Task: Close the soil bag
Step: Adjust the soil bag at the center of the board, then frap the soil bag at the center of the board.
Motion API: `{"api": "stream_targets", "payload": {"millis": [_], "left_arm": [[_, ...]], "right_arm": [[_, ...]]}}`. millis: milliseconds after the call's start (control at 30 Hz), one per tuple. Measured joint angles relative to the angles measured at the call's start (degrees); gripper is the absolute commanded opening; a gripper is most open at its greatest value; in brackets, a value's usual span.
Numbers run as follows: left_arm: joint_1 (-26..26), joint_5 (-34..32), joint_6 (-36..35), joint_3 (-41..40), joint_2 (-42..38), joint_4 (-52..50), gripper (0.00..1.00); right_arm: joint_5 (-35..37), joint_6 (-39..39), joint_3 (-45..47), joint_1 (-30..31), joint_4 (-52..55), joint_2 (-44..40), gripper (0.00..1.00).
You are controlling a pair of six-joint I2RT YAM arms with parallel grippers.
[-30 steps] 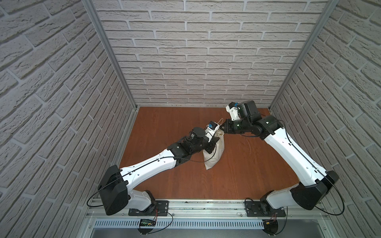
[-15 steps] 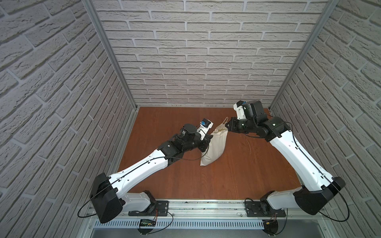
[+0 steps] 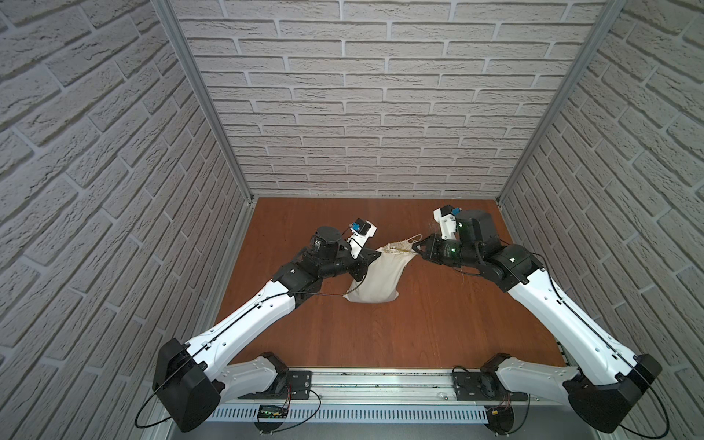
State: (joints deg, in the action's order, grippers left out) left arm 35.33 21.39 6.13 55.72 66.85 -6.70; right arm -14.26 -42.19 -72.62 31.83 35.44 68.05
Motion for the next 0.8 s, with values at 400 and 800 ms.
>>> {"api": "stream_targets", "payload": {"millis": [400,800], "left_arm": [[-1.9,2.1,-1.7,-2.6,-3.8,-1.1,0.00],[-1.9,4.7,-3.7,-2.6,-4.6,-3.4,0.00]], "right_arm": [[0.3,10.8,-1.0,-2.5,2.9,-3.4,0.59],[-9.4,19.4,-3.5,-6.1,1.9,-1.5,0.64]]}}
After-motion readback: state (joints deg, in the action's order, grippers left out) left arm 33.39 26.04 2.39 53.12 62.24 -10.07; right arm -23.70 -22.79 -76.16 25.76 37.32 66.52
